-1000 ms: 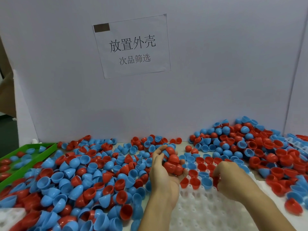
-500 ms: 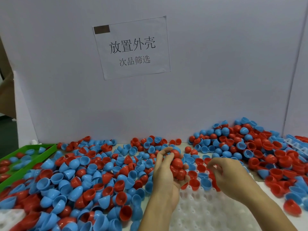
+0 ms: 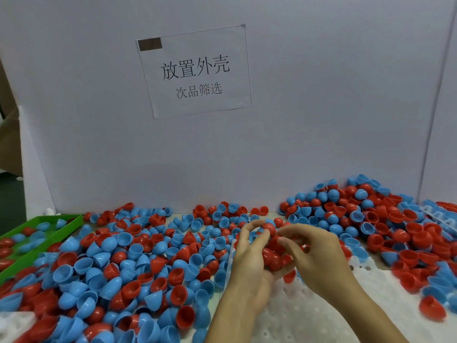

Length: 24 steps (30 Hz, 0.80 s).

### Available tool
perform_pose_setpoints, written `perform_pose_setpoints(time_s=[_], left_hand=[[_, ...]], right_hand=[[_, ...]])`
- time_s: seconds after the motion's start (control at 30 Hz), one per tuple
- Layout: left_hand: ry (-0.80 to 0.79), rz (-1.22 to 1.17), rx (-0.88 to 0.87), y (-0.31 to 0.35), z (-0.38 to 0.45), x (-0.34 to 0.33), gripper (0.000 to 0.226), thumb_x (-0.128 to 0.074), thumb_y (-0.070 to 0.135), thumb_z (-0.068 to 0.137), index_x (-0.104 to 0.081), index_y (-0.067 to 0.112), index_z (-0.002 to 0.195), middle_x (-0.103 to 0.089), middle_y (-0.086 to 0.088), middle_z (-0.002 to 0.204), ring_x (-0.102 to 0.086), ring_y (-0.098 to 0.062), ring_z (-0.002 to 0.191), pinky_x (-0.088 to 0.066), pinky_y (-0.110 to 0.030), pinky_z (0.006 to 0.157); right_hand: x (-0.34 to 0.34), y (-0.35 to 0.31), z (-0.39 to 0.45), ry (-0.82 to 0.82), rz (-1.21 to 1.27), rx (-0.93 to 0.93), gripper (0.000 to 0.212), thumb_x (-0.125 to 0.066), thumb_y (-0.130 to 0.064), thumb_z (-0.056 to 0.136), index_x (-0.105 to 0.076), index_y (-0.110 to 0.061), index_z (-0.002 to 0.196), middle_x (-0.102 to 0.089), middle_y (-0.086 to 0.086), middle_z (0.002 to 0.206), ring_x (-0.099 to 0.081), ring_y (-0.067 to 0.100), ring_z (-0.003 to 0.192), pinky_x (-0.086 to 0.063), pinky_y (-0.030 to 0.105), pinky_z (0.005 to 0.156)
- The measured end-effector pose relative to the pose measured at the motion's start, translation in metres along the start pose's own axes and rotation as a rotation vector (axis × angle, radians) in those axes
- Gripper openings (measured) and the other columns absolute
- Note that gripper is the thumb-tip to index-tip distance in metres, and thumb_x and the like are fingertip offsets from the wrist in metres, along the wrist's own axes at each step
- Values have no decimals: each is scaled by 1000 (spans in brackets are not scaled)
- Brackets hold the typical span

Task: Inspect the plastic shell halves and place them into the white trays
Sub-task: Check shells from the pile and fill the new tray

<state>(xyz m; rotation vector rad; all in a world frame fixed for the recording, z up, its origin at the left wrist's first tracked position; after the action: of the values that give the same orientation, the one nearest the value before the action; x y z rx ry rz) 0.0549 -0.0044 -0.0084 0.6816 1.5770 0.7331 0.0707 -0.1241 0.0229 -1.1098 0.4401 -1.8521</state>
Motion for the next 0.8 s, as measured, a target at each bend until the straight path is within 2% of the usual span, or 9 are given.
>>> perform_pose_setpoints(time_s=[0.23,0.33,0.4,0.6,0.7,0.8], left_hand=[[82,16,-22,-1,1,3,15,-71,23,92,-68,26,106,-71,-17,114,-74,-36,96,-61,-48,70],[154,-11,-37,0,2,7,20,-72,31,91,-66,24,109,-70,-18,114,-74,-36,94,-60,-42,64],[202,-10,-51,1,3,9,21,-71,31,92,-65,22,109,-69,-18,115,-72,-36,94,-59,-37,59],[260,-22,-59,1,3,13,16,-69,23,94,-62,19,107,-68,-19,110,-68,-37,97,-59,-37,58],[286,-29,-72,2,5,16,19,-69,21,94,-58,18,109,-67,-19,109,-67,-37,99,-59,-38,59],[313,-62,-92,4,4,18,23,-67,16,93,-57,27,110,-65,-19,108,-65,-36,96,-59,-37,56]], right_hand=[[-2,0,-1,125,2,32,15,-72,-8,87,-76,-20,95,-61,-29,79,-60,-17,84,-43,-3,68],[-3,-1,-1,130,-52,80,17,-71,-4,87,-77,-12,101,-67,-17,86,-62,-9,72,-44,-3,66],[-2,-4,-1,122,-87,116,18,-71,-4,87,-77,-11,101,-71,-8,91,-58,-8,74,-44,-1,64],[-3,-5,-1,69,-96,142,18,-70,-2,87,-76,-11,101,-62,-16,86,-58,-8,75,-44,-3,71],[-3,-4,-1,85,-108,148,19,-70,-1,86,-76,-10,101,-68,-9,89,-63,0,75,-47,1,66],[0,-3,0,126,-115,152,21,-72,0,84,-76,-8,103,-74,2,96,-64,6,80,-45,5,73]])
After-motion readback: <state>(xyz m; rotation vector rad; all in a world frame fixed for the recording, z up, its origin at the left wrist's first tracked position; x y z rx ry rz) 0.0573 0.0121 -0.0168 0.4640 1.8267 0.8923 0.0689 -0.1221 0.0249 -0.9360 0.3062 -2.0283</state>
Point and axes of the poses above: each hand's wrist, its own z-axis towards the middle knuckle, its own x-axis out of the back of the hand, y = z × x, the point moved 4 cm from there along z, towards the middle knuckle
